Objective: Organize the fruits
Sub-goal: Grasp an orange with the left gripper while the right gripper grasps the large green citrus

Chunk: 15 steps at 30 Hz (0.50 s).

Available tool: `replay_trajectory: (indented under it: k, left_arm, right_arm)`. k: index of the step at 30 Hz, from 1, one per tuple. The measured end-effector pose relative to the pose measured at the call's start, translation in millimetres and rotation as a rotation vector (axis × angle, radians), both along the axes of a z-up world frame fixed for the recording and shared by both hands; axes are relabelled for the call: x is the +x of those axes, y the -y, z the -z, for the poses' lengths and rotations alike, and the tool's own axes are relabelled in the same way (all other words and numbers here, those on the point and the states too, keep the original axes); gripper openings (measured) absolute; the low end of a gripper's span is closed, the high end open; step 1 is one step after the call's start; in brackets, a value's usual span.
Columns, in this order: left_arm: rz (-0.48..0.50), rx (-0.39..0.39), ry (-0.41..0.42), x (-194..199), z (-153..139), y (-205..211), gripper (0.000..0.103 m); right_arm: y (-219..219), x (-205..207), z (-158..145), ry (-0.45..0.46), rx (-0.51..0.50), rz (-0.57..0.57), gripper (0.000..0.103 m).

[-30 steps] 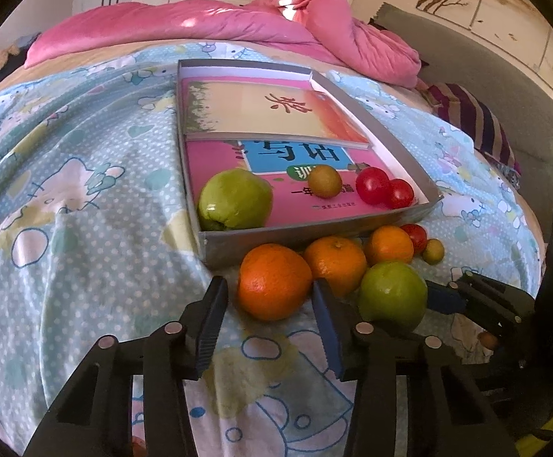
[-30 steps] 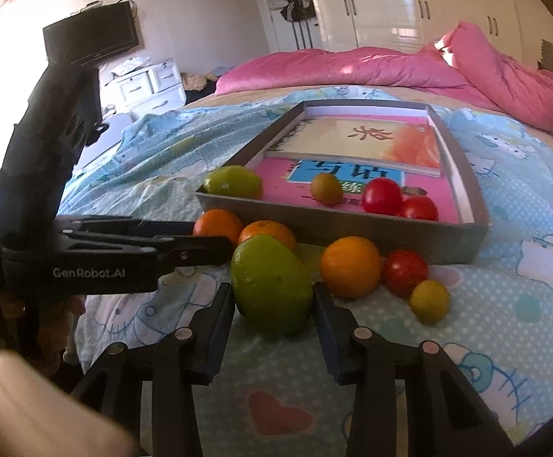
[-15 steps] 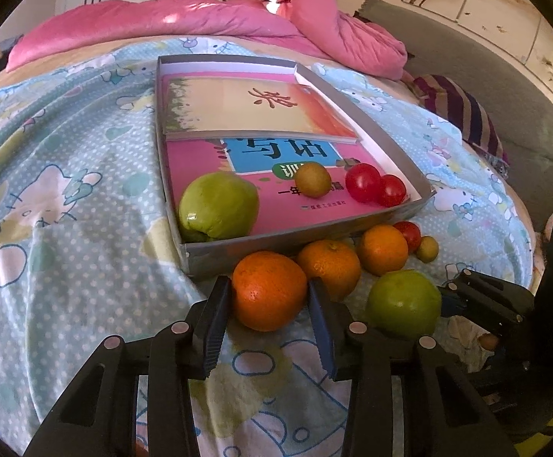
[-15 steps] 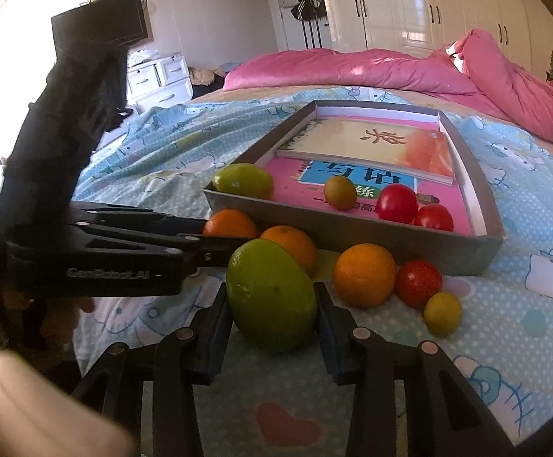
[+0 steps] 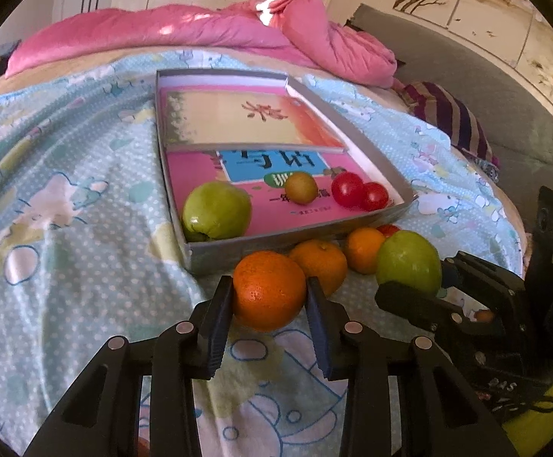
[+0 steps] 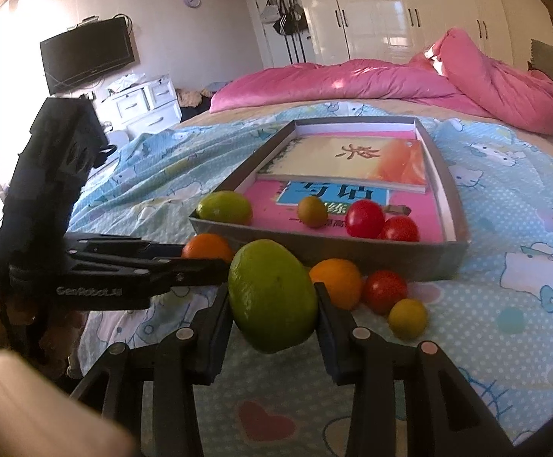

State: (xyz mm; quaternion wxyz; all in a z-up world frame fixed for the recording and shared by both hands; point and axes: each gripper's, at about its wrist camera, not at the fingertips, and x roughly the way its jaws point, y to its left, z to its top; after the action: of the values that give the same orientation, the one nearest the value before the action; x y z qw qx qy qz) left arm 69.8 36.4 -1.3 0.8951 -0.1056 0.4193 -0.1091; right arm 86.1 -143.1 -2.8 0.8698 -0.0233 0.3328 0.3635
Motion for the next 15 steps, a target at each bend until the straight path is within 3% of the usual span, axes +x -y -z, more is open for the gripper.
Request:
replay_trajectory:
  k: [15]
  left_arm:
    - [-0.006,0.006,0.085,-2,-30,15,0.038]
  right_arm:
    - [17,8,-16,0.053,0.066,0.077,0.04]
